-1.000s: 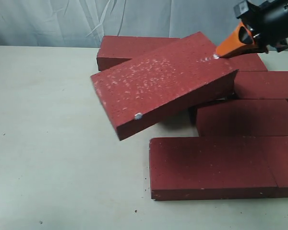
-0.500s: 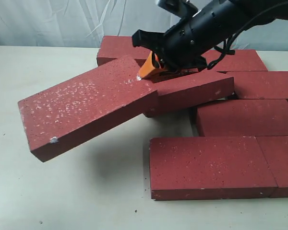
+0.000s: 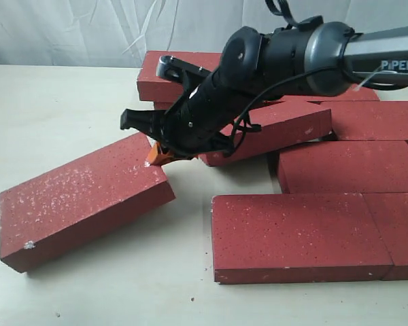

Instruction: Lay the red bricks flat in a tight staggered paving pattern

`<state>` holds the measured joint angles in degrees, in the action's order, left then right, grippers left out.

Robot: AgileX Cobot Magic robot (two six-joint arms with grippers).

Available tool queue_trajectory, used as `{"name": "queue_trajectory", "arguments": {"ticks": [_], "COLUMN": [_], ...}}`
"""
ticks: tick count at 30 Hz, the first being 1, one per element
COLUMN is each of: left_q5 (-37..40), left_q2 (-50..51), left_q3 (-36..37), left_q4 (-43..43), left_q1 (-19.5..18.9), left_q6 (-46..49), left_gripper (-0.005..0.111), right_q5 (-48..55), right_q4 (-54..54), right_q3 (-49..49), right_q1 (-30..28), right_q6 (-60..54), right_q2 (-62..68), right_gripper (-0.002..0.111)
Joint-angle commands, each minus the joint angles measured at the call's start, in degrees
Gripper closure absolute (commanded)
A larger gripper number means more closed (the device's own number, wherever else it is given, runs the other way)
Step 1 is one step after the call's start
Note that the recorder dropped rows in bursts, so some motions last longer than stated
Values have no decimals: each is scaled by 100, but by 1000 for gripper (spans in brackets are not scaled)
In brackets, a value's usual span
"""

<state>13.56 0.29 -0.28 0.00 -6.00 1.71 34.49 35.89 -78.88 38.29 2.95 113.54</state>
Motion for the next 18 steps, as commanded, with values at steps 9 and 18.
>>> {"name": "queue_trajectory", "arguments": {"ticks": [9,18], "left_q5": [-29,-29], "left_q2": [-29,-29], "left_q3": [28,28], "left_q4": [30,30], "left_q1": [35,35], "left_q6": [-24,-24], "left_gripper": [107,107], "right_q5": [274,457], "right_q4": [-986,-1293], "right_q3": [-23,-23], "right_q1": [5,-61], "right_q6": [527,165], "right_q2": [195,-688], "right_gripper": [65,55]}}
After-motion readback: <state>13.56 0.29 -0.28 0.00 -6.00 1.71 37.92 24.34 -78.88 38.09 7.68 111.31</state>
